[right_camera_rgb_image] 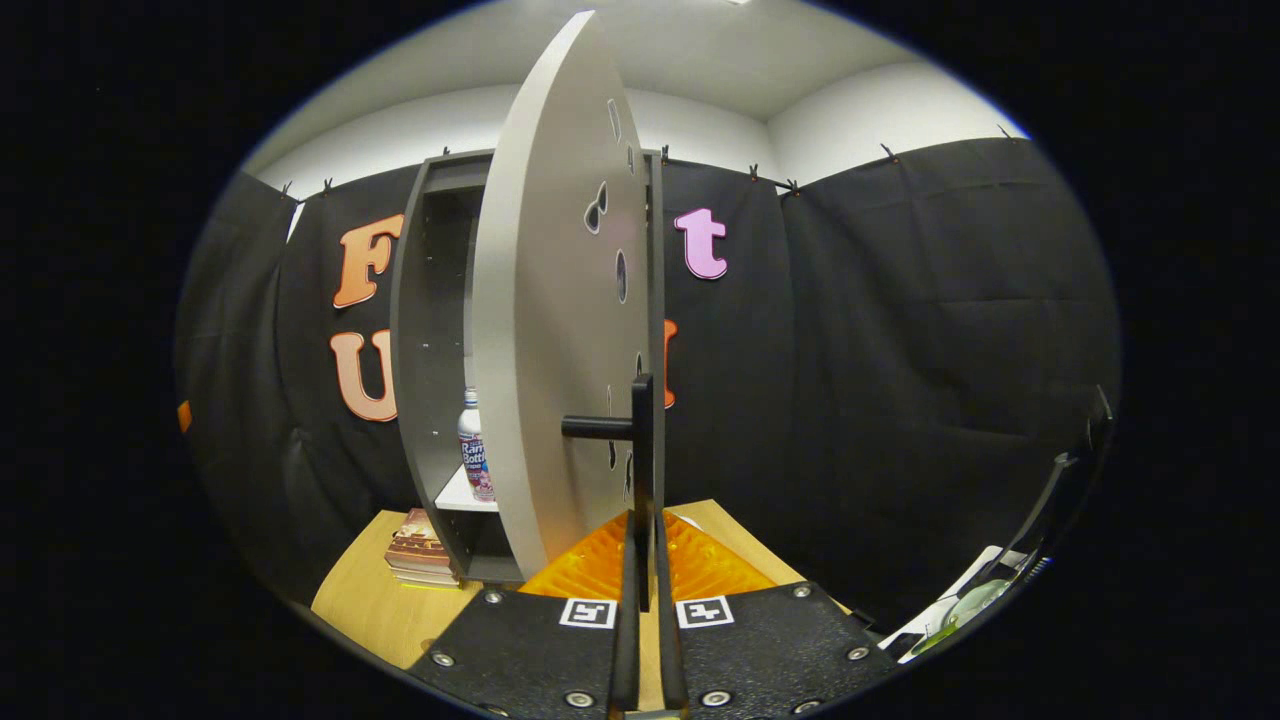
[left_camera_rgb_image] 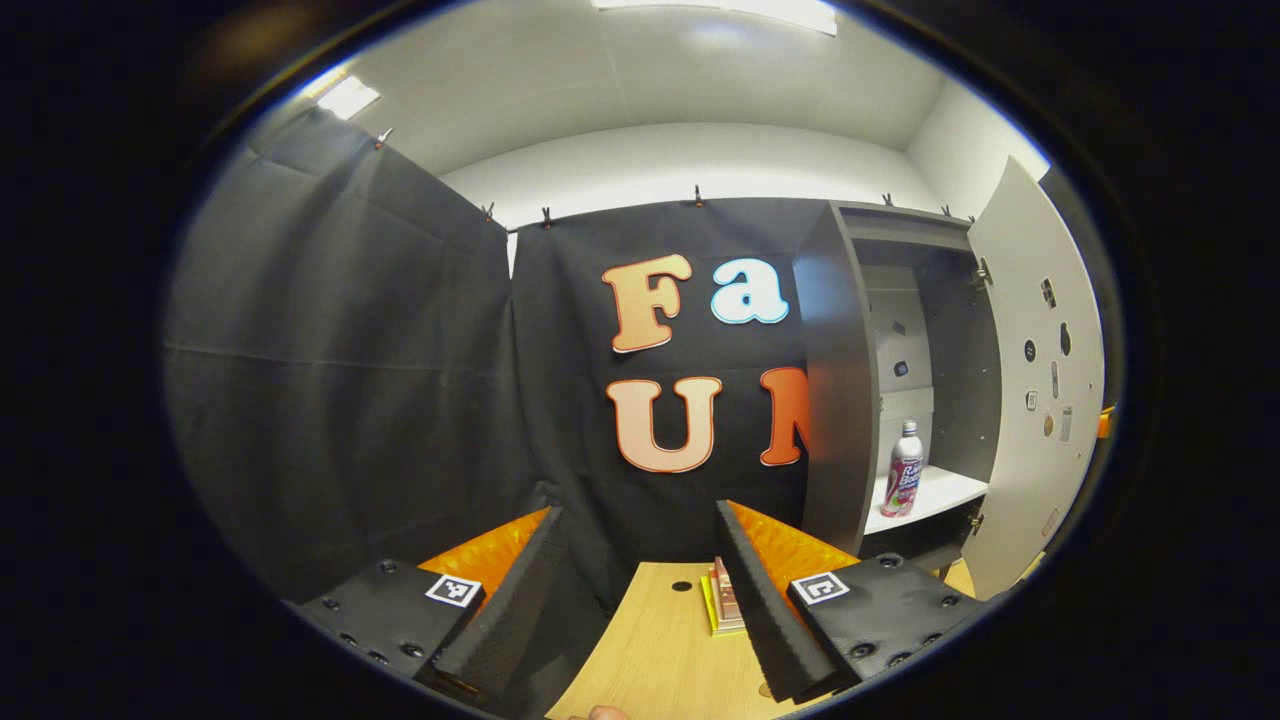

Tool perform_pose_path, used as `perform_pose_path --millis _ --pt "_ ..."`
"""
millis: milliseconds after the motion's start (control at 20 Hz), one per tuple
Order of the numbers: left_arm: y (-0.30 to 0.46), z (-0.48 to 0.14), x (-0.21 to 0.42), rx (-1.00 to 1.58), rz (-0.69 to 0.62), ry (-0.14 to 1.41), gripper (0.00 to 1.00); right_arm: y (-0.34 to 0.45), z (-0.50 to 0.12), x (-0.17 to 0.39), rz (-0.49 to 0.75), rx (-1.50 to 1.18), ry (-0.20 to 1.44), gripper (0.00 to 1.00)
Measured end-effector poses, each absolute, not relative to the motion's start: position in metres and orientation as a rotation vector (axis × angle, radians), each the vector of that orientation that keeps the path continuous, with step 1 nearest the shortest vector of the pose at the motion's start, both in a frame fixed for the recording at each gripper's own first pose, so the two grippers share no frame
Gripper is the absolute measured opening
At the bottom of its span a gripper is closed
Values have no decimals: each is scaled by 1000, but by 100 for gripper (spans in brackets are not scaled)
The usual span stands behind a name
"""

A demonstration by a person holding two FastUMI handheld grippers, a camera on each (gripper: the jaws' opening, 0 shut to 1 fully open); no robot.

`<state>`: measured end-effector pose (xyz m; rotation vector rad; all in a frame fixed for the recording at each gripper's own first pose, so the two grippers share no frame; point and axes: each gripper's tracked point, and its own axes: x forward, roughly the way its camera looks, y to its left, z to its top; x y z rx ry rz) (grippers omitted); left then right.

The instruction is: Open the cabinet door with the right hand, grasp the bottle in the cabinet with the left hand and place it on the coaster, then close the cabinet door with the right hand.

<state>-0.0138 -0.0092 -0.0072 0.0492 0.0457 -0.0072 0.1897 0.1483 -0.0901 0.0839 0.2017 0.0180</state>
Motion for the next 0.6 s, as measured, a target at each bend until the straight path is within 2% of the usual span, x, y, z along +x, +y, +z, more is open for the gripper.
perform_pose_path --millis 600 --pt "-78 -2 -26 47 -35 64 94 139 -91 191 81 107 203 4"
